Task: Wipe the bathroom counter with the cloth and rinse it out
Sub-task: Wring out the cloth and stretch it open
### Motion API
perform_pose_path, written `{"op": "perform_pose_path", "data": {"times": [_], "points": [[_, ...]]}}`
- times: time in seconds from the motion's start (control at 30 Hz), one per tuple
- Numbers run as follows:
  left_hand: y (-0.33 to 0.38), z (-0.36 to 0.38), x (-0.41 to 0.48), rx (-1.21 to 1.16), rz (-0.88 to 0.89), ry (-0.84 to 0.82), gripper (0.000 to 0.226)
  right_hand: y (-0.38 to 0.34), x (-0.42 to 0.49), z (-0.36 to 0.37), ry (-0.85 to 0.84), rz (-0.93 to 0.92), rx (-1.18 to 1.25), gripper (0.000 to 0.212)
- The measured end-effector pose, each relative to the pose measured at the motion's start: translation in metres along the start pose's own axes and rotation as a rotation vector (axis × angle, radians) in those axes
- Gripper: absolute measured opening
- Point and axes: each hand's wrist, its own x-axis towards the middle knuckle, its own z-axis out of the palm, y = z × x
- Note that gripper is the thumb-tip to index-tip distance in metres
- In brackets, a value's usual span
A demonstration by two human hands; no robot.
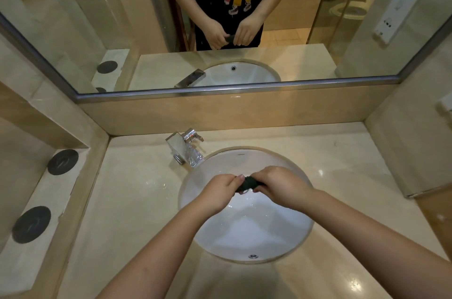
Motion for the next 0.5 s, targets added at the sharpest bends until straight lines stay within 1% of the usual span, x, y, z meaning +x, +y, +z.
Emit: {"op": "perform_pose_path", "data": {"times": [0.07,0.17,0.2,0.27,0.3,0.33,0.37,0.43,0.5], "points": [[0.0,0.003,0.002,-0.214,-0.099,-0.01,0.047,0.001,-0.001,0.01,0.113,-0.04,-0.069,0.018],[0.001,0.009,0.0,-0.544,-0.258,-0.102,0.048,0.006,-0.004,0.023,0.259,-0.131,-0.187,0.003],[0.0,0.011,-0.002,-0.634,-0.306,-0.152,0.047,0.008,-0.005,0.027,0.305,-0.163,-0.199,0.007],[-0.001,0.014,-0.004,-0.798,-0.388,-0.247,0.046,0.012,-0.006,0.03,0.336,-0.196,-0.184,0.006],[-0.002,0.015,-0.005,-0.851,-0.41,-0.278,0.046,0.013,-0.008,0.032,0.341,-0.198,-0.178,0.013],[-0.003,0.016,-0.005,-0.867,-0.416,-0.296,0.045,0.013,-0.009,0.033,0.31,-0.183,-0.151,0.018],[-0.004,0.017,-0.005,-0.837,-0.404,-0.302,0.045,0.014,-0.009,0.031,0.257,-0.147,-0.102,0.018],[-0.007,0.018,-0.007,-0.726,-0.353,-0.309,0.044,0.015,-0.008,0.021,0.064,-0.047,0.015,0.013],[-0.009,0.019,-0.009,-0.642,-0.309,-0.302,0.042,0.014,-0.008,0.012,-0.074,0.027,0.107,0.013]]}}
